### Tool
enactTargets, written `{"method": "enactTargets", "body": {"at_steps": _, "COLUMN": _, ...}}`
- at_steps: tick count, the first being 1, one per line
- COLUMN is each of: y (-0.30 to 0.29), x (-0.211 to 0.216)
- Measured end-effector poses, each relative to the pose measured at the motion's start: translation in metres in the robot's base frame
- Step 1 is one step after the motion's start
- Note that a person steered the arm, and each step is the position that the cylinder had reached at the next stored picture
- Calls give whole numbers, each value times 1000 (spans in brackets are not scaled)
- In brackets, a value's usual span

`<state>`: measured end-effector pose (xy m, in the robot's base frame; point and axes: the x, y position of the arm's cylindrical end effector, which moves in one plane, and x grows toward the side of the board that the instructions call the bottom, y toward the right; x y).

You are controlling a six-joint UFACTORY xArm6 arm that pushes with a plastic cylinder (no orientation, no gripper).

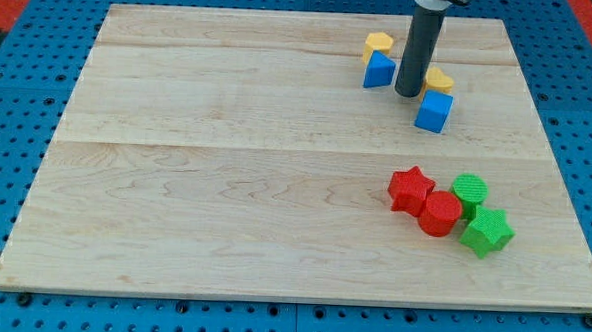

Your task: Drag the yellow hexagon and blue triangle to top side

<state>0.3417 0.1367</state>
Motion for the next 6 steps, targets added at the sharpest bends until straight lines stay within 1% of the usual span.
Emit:
{"method": "enactTargets", "body": {"at_steps": 1, "y": -26, "x": 28}}
{"method": "enactTargets", "body": {"at_steps": 2, "y": -57, "x": 7}}
{"method": "enactTargets", "body": {"at_steps": 3, "y": -67, "x": -42}}
{"method": "enactTargets", "body": {"at_steps": 4, "y": -36, "x": -96}}
{"method": "enactTargets", "body": {"at_steps": 5, "y": -36, "x": -105}}
{"method": "enactTargets", "body": {"at_steps": 6, "y": -48, "x": -107}}
